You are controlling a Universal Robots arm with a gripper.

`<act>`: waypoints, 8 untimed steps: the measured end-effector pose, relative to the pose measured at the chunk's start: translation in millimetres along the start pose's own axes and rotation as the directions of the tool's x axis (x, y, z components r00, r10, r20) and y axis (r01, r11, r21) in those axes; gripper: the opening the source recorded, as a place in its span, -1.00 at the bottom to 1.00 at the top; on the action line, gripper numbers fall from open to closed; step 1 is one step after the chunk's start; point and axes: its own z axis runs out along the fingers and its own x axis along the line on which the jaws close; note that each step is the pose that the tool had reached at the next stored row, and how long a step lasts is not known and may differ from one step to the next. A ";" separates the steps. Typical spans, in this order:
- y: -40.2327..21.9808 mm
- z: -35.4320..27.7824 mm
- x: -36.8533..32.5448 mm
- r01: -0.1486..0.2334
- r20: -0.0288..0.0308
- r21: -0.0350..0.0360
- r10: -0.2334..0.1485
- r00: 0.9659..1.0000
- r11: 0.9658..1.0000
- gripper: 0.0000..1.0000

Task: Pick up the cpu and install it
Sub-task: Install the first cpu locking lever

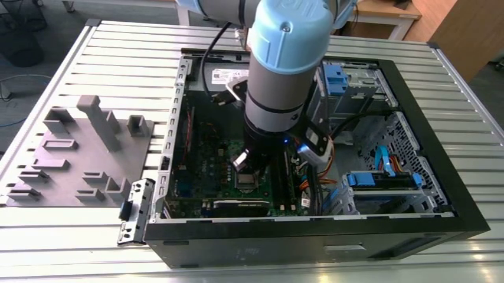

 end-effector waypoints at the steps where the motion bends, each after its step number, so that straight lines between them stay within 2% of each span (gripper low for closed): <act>1: -0.5 0.2 0.0 -0.001 0.000 0.000 0.001 1.000 1.000 -0.79; 8: -3.3 2.0 1.5 -0.010 0.000 0.000 0.010 1.000 1.000 -0.79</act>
